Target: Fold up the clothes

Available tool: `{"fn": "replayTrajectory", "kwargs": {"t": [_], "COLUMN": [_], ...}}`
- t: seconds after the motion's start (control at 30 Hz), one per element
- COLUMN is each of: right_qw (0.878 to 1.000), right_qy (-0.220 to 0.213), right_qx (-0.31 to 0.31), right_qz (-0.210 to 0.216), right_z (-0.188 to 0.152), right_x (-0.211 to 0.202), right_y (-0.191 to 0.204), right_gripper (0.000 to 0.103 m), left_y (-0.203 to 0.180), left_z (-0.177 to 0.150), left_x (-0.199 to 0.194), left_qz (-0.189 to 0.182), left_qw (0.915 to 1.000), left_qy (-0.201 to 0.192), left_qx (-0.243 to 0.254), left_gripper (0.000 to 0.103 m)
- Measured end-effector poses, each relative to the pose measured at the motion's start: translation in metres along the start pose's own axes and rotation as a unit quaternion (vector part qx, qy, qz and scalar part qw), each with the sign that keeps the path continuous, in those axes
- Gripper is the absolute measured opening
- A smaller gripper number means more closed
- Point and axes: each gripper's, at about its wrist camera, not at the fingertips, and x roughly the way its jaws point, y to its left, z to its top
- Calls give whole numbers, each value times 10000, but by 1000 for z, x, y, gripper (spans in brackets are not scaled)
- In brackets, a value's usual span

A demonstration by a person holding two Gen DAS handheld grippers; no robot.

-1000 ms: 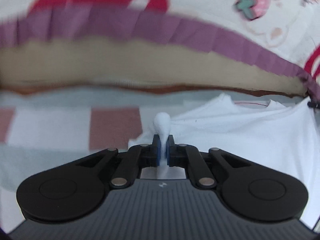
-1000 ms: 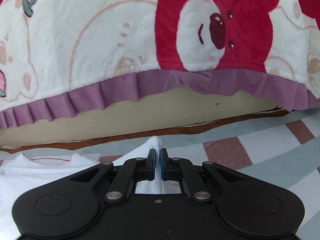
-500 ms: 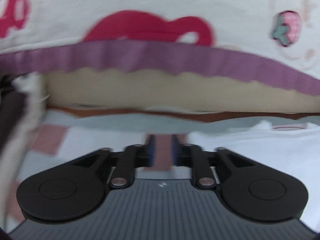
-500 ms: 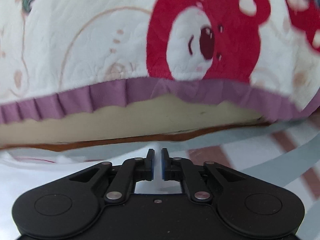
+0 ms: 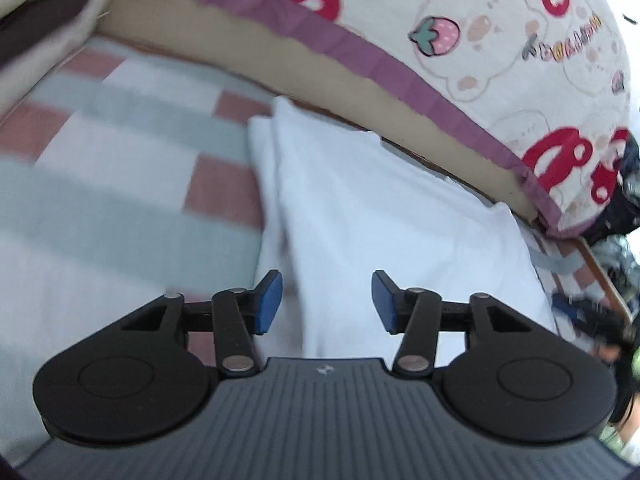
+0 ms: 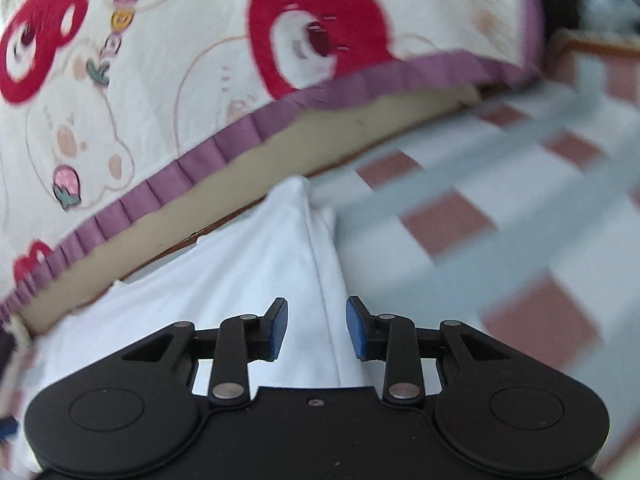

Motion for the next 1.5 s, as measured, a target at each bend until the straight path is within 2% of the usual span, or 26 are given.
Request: {"fn": "replayTrajectory", "kwargs": {"t": [0.1, 0.2, 0.23, 0.27, 0.3, 0.33, 0.37, 0.4, 0.43, 0.5, 0.57, 0.63, 0.77, 0.9, 1.0, 1.07, 1.1, 1.17, 1.27, 1.33, 1.37, 1.43, 1.47, 1.5], "right_qw": [9992, 9972, 9982, 9989, 9994, 9995, 9987, 9971, 9962, 9945, 9945, 9954, 9936, 9940, 9919, 9889, 9887, 9874, 9897, 9911, 9919, 9965, 9974, 9964], "right_qy": [-12, -25, -33, -40, -52, -88, -122, -158, -224, -467, -560, -409, -105, -282, -533, -568, -506, -392, -439, -483, -500, -458, -386, -321], "right_qx": [388, 734, 580, 426, 255, -13, -284, -544, -650, -752, -676, -672, -805, -673, -645, -623, -461, -146, 6, -202, -295, -372, -517, -776], "right_qz": [-62, -126, -162, -198, -239, -313, -393, -498, -530, -553, -575, -549, -791, -816, -959, -1223, -1332, -1529, -1364, -1225, -1126, -593, -336, -138], "right_z": [-27, -52, -54, -55, -56, -61, -65, -67, -67, -62, -55, -56, -75, -72, -65, -63, -65, -68, -68, -63, -61, -53, -49, -48], "right_x": [-11, -21, -21, -20, -19, -17, -15, -14, -18, -32, -45, -43, -24, -31, -41, -41, -40, -39, -46, -46, -45, -41, -35, -27], "right_y": [-9, -16, -12, -7, -2, 5, 12, 19, 23, 28, 21, 12, 5, 6, 3, -6, -15, -32, -35, -18, -10, 16, 33, 53], "right_gripper": [40, 40, 45, 54, 56, 55, 26, 8, 9, 7, 6, 6, 6, 6, 3, 0, 0, 0, 3, 10, 10, 14, 31, 38], "left_y": [7, 8, 8, 8, 8, 7, 3, -2, -7, -11, -9, -7, -11, -10, -13, -15, -17, -20, -26, -30, -39, -66, -79, -89], "left_z": [-20, -27, -27, -26, -25, -24, -22, -21, -19, -17, -16, -20, -31, -27, -26, -28, -30, -31, -32, -26, -24, -20, -17, -12], "left_x": [-10, -11, -9, -5, -1, 3, 8, 13, 15, 10, -3, -10, -3, -16, -24, -25, -25, -28, -35, -42, -42, -33, -26, -16], "left_qz": [-14, -180, -236, -237, -239, -238, -214, -128, -11, 109, 204, 323, 663, 483, 491, 913, 1123, 1526, 2008, 1599, 1374, 930, 685, 408], "left_qw": [9998, 9997, 9996, 9996, 9996, 9996, 9996, 9996, 9993, 9991, 9997, 9994, 9976, 9986, 9976, 9936, 9907, 9833, 9714, 9802, 9826, 9843, 9844, 9844], "left_qy": [41, 48, 61, 78, 95, 125, 185, 220, 222, 172, -13, -96, 78, -153, -385, -434, -458, -491, -540, -675, -726, -663, -606, -559], "left_qx": [-195, -131, -112, -126, -139, -132, -44, 124, 300, 368, 157, 9, 208, 123, 295, 512, 619, 856, 1143, 952, 1018, 1342, 1504, 1616], "left_gripper": [49, 49, 51, 53, 58, 58, 55, 44, 9, 10, 9, 9, 9, 9, 9, 8, 4, 4, 5, 6, 7, 10, 12, 18]}}
